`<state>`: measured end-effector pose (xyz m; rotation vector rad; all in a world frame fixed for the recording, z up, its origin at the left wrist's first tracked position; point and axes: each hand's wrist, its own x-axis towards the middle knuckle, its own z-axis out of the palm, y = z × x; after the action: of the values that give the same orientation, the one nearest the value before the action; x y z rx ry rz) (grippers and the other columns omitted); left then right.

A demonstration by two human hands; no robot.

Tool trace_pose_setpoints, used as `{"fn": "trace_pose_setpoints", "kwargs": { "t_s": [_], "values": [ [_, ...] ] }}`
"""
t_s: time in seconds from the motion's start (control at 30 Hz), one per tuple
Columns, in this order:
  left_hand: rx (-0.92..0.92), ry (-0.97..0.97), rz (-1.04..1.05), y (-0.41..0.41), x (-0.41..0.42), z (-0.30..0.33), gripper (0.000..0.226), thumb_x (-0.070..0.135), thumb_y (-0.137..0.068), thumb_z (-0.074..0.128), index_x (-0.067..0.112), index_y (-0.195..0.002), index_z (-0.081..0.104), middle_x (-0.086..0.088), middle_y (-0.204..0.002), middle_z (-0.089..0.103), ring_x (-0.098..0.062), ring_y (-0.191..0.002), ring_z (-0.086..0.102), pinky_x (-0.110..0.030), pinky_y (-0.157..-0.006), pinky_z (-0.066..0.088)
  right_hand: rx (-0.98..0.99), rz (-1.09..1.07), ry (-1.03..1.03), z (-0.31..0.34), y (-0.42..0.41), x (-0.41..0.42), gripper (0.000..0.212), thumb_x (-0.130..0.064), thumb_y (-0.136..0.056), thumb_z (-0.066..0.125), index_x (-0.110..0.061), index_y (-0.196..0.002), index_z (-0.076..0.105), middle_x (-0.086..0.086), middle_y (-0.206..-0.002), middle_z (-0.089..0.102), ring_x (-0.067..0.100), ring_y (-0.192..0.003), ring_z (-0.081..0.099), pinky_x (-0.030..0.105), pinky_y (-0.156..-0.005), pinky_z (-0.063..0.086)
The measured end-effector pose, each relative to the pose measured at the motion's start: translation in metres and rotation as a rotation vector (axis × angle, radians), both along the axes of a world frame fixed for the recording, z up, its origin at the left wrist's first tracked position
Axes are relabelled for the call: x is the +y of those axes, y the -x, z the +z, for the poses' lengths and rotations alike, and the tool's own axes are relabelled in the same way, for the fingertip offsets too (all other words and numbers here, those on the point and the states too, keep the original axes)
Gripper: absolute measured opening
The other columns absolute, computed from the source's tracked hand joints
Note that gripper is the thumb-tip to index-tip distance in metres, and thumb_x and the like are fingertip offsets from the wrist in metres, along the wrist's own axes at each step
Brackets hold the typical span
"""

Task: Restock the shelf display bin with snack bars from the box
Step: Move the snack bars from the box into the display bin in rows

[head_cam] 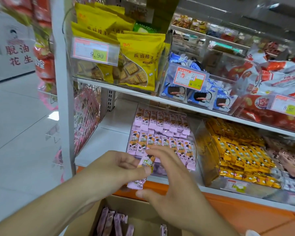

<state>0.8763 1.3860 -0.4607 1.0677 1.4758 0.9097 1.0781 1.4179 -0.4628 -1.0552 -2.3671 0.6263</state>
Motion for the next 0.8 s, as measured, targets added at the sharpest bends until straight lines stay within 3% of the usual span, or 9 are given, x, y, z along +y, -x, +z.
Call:
{"fn": "trace_pose_setpoints", "kwargs": {
  "t_s": [0.07,0.17,0.3,0.4,0.47,0.57,0.7,0.8],
  "values": [
    [-0.007,-0.036,-0.038,-0.002,0.002,-0.003,0.067,0.062,-0.062,0.087,0.024,-0.116,0.070,0.001,-0.095,0.080,-0.010,-0.089,0.076,-0.034,-0.079,0.063,0.048,-0.035,-0.003,-0.002,0.002,0.002,0.073,-0.046,-0.083,0.085,-0.046,-0.143,0.044,-0.030,-0.150,0.036,-0.003,-0.142,0.037,0.011,-0.107,0.035],
    [0.065,-0.093,-0.052,-0.003,0.008,-0.008,0.056,0.068,-0.073,0.080,0.032,-0.114,0.066,0.007,-0.098,0.079,-0.004,-0.091,0.075,-0.036,-0.089,0.061,0.100,-0.084,0.045,-0.006,0.002,0.008,0.073,-0.038,-0.081,0.088,-0.050,-0.139,0.046,-0.031,-0.144,0.043,-0.001,-0.127,0.050,0.016,-0.097,0.047],
    [0.325,-0.255,0.048,0.007,0.024,-0.018,0.049,0.071,-0.089,0.057,0.039,-0.126,0.061,0.018,-0.119,0.068,-0.002,-0.109,0.066,-0.029,-0.095,0.052,0.099,-0.139,0.132,-0.006,0.012,0.029,0.072,-0.034,-0.081,0.089,-0.054,-0.132,0.042,-0.036,-0.136,0.046,-0.011,-0.125,0.045,0.020,-0.099,0.044],
    [0.475,-0.294,0.098,0.019,0.034,-0.023,0.061,0.062,-0.101,0.039,0.038,-0.157,0.035,0.018,-0.158,0.041,-0.007,-0.146,0.038,-0.029,-0.122,0.030,0.038,-0.119,0.142,-0.005,0.025,0.062,0.069,-0.028,-0.081,0.089,-0.052,-0.128,0.043,-0.033,-0.134,0.047,-0.010,-0.127,0.045,0.019,-0.102,0.041],
    [0.486,-0.240,0.053,0.024,0.037,-0.027,0.064,0.061,-0.104,0.030,0.038,-0.163,0.022,0.018,-0.168,0.024,-0.005,-0.155,0.019,-0.024,-0.124,0.012,0.007,-0.099,0.154,-0.004,0.036,0.086,0.068,-0.024,-0.081,0.089,-0.051,-0.125,0.045,-0.023,-0.142,0.046,-0.003,-0.130,0.045,0.018,-0.101,0.043],
    [0.434,-0.179,0.000,0.024,0.041,-0.032,0.064,0.063,-0.104,0.024,0.040,-0.163,0.018,0.019,-0.170,0.017,-0.002,-0.156,0.014,-0.020,-0.122,0.007,-0.066,-0.058,0.184,-0.005,0.052,0.118,0.062,-0.021,-0.083,0.087,-0.049,-0.121,0.046,-0.013,-0.151,0.038,0.004,-0.135,0.040,0.006,-0.092,0.037],
    [0.334,-0.156,-0.039,0.024,0.045,-0.037,0.059,0.063,-0.104,0.025,0.046,-0.161,0.021,0.023,-0.167,0.025,-0.001,-0.152,0.023,-0.017,-0.113,0.014,-0.159,-0.024,0.182,-0.017,0.062,0.143,0.054,-0.033,-0.082,0.086,-0.056,-0.113,0.047,-0.010,-0.145,0.039,0.017,-0.137,0.041,0.030,-0.105,0.041],
    [0.297,-0.169,-0.042,0.026,0.048,-0.042,0.055,0.064,-0.103,0.027,0.052,-0.157,0.024,0.023,-0.163,0.033,0.002,-0.144,0.032,-0.017,-0.109,0.020,-0.227,-0.027,0.126,-0.023,0.063,0.141,0.059,-0.051,-0.076,0.079,-0.060,-0.122,0.042,-0.015,-0.157,0.028,0.024,-0.149,0.029,0.053,-0.119,0.034]
  ]
}}
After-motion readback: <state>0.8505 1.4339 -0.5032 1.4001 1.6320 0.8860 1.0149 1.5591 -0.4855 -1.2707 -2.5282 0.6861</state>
